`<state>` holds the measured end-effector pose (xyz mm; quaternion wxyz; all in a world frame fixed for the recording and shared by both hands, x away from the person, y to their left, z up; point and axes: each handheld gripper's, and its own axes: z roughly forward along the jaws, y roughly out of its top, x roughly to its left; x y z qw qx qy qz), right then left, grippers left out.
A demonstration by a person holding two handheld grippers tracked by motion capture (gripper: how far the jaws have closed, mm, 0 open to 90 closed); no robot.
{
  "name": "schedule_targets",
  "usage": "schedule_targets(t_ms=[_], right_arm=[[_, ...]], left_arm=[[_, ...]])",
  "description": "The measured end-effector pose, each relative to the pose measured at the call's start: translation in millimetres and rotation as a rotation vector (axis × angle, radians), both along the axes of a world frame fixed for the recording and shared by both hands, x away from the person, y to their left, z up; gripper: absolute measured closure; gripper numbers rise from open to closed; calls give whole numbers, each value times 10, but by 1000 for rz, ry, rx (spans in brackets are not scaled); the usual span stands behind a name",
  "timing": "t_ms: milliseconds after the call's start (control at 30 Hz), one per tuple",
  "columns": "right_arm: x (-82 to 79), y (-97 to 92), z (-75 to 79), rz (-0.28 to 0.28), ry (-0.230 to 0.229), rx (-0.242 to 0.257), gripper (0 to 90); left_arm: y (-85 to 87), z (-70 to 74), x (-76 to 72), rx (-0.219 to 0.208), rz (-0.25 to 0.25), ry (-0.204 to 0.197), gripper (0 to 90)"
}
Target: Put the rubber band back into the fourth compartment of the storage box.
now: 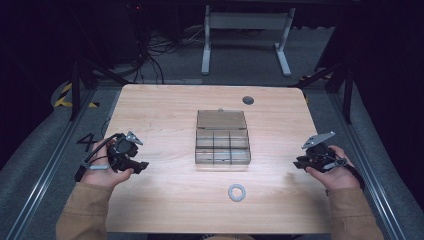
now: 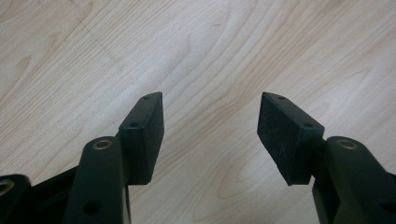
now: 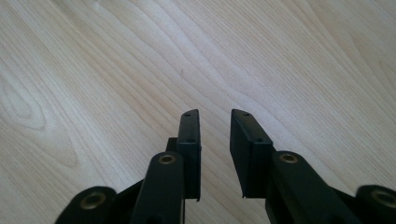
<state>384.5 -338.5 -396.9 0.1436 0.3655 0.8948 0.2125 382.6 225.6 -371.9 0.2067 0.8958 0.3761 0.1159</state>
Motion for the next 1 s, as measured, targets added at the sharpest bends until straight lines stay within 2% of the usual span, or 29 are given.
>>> schedule_targets(t_ms=[33, 100, 133, 267, 300, 333, 367, 433, 500, 533, 567, 600, 733, 767, 800, 833, 900, 1000], right_arm=[[-9, -8, -6, 0, 2, 5, 757], [-18, -29, -14, 11, -1, 21, 761], [-18, -29, -14, 11, -1, 21, 761], [-33, -73, -53, -18, 43, 94, 759], [-33, -73, -53, -18, 43, 94, 759], [-32, -73, -62, -19, 43, 91, 759], [-47, -66, -79, -20, 45, 81, 763], [-62, -67, -82, -18, 39, 80, 762], [-73, -68, -85, -22, 29, 83, 755], [-76, -69, -89, -22, 27, 84, 750], [-77, -71, -93, -23, 30, 84, 747], [-80, -70, -97, -25, 33, 85, 744], [-77, -75, -103, -24, 31, 87, 738], [-71, -76, -104, -22, 27, 89, 738], [-62, -72, -104, -22, 29, 91, 738], [-58, -62, -104, -23, 35, 92, 737], [-45, -44, -103, -18, 35, 85, 734], [-44, -29, -100, -15, 39, 89, 731]], left_arm=[[-23, 22, -7, 4, -7, 5, 433], [-67, 47, -9, 1, -58, 48, 493], [-67, 47, -9, 1, -58, 48, 516], [-208, 103, 36, 11, -109, 38, 472], [-208, 103, 36, 11, -109, 38, 475], [-247, 120, 32, 19, -130, 25, 475], [-318, 143, 12, 43, -191, -12, 478], [-376, 148, 11, 56, -210, 1, 480], [-395, 156, 19, 63, -202, 4, 484], [-393, 170, 58, 33, -160, 61, 476], [-379, 175, 74, 8, -148, 99, 484], [-374, 180, 79, 0, -150, 115, 521], [-447, 190, 61, 11, -147, 86, 499], [-447, 190, 61, 11, -147, 86, 480], [-519, 186, 70, 5, -175, 107, 451], [-541, 180, 75, 4, -182, 111, 425], [-595, 180, 82, 16, -185, 105, 395], [-668, 206, 59, 2, -215, 106, 420]])
